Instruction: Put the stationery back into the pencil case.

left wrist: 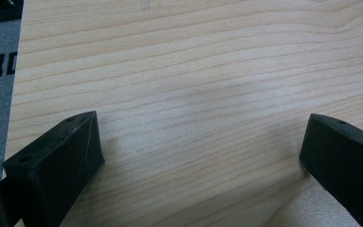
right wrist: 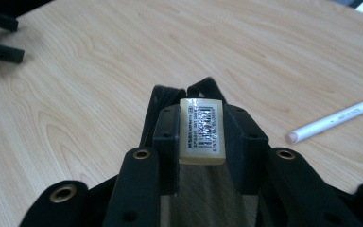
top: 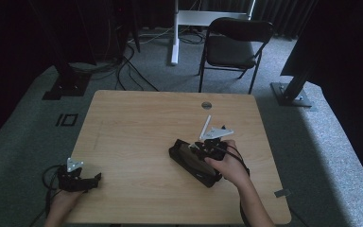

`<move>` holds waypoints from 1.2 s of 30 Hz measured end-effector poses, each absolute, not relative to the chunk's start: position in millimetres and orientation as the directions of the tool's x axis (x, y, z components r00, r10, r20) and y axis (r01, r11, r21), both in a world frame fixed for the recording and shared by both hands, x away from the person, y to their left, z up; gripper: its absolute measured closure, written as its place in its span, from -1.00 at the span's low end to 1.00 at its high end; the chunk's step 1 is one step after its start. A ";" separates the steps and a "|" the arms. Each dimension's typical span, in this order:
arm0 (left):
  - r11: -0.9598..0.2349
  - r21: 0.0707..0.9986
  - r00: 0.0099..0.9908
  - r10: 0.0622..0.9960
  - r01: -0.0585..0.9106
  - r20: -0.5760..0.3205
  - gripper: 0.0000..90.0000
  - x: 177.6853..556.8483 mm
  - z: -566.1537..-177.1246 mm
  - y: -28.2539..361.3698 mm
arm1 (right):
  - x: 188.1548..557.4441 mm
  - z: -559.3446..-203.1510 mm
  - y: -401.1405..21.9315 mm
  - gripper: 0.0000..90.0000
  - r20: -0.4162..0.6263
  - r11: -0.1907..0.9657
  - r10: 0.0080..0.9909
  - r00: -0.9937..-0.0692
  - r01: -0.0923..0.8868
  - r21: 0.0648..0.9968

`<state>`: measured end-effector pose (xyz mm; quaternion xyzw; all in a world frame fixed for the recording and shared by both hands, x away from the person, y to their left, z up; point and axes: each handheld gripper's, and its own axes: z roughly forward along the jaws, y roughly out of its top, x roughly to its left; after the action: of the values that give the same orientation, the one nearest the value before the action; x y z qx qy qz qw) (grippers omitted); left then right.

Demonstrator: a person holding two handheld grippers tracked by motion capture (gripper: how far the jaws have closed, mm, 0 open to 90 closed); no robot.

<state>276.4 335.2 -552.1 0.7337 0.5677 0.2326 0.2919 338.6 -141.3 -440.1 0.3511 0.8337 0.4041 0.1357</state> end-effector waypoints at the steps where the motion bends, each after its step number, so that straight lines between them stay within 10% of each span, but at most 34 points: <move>1: -0.185 0.693 0.247 0.969 0.697 0.010 -1.00 276.4 -552.1 335.2 | 339.3 -441.5 -140.2 0.51 0.061 0.427 0.694 -0.717 0.478 0.767; 36: -0.186 0.692 0.248 0.969 0.697 0.010 -1.00 276.4 -552.0 335.3 | 364.5 -484.4 -115.5 0.51 0.041 0.600 0.655 -0.755 0.552 0.579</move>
<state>276.4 335.3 -552.0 0.7341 0.5674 0.2326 0.2917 364.5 -115.5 -484.4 0.3391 0.8901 0.2916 0.0880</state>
